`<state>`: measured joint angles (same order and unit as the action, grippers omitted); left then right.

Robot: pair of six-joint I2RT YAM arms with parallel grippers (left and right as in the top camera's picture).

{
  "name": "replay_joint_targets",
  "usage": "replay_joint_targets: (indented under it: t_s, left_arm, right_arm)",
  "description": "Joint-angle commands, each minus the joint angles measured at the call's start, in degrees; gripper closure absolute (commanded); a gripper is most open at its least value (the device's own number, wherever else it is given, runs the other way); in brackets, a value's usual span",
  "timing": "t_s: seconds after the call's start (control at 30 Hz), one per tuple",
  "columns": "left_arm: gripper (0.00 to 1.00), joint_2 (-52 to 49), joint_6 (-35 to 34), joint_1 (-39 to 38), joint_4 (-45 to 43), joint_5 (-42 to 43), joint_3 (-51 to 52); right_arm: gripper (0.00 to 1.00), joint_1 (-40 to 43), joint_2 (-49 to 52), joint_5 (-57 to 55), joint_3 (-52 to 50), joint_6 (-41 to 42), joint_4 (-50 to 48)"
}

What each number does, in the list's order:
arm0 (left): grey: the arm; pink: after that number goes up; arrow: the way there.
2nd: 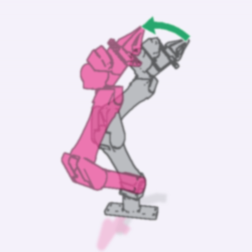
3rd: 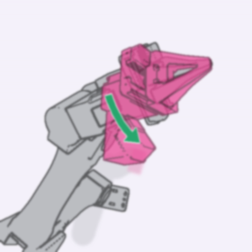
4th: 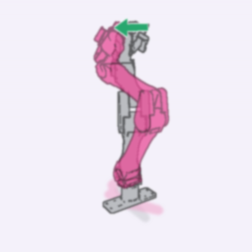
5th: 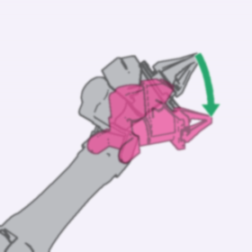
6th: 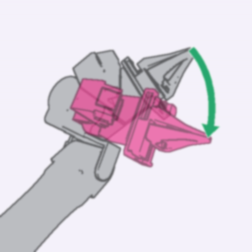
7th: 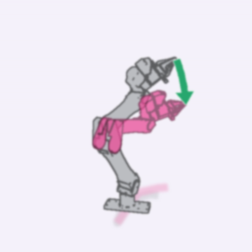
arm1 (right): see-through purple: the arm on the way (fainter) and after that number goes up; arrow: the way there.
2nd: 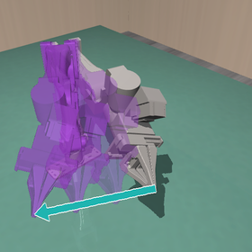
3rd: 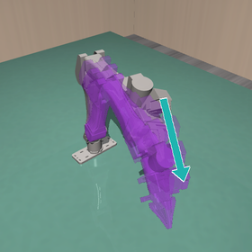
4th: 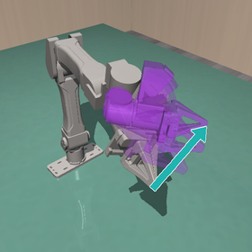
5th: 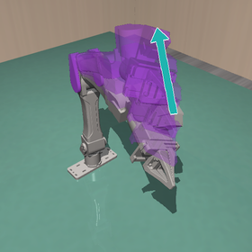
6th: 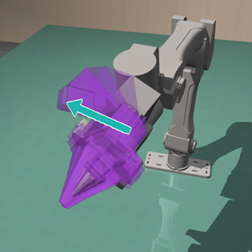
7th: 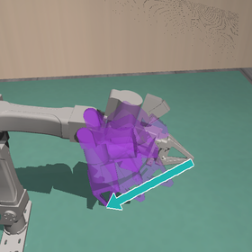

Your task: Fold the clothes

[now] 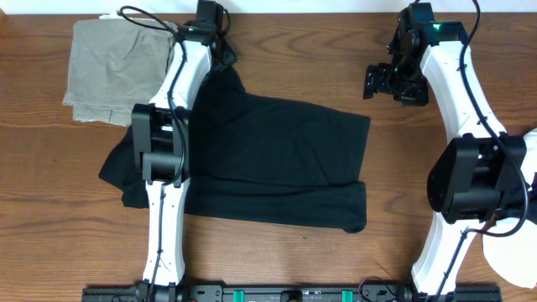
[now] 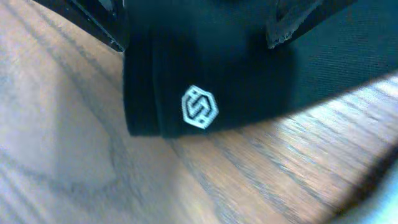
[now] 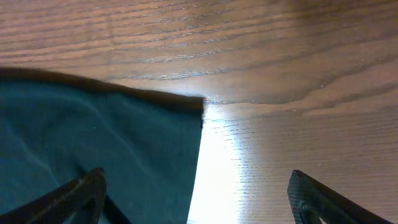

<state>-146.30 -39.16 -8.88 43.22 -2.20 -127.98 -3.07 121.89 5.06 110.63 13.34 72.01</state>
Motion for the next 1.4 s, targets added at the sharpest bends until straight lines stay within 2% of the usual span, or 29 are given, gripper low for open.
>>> replay_joint_targets:
  t_s: [0.0, 0.37, 0.57, 1.17, 1.3, 1.37]
  left_arm:
    - [0.28, -1.29, 2.80, -1.97, -0.48, -1.68, -1.79]
    - [0.28, -1.27, 6.54, -4.96, 1.31, -10.40, -3.08]
    - [0.28, -1.55, 3.34, -3.52, 2.16, -10.45, -3.08]
    - [0.31, -3.65, 5.49, -3.30, 2.40, -8.63, -3.08]
    - [0.31, -3.65, 5.73, -3.13, 3.65, -8.66, -3.08]
    - [0.33, -3.65, 5.95, -3.13, 4.07, -8.98, -3.08]
  right_arm:
    - [0.08, 0.04, 0.39, -0.76, -0.02, -0.13, 0.04]
    - [0.08, 0.04, 0.39, -0.76, -0.02, -0.15, 0.02]
    - [0.08, 0.00, 0.39, -0.74, -0.02, -0.15, 0.26]
    - [0.08, 0.00, 0.39, -0.74, -0.13, -0.13, 0.48]
    - [0.11, 0.02, 0.39, -0.79, -0.17, -0.13, 0.85]
    - [0.16, 0.00, 0.39, -0.83, -0.72, -0.09, 0.59]
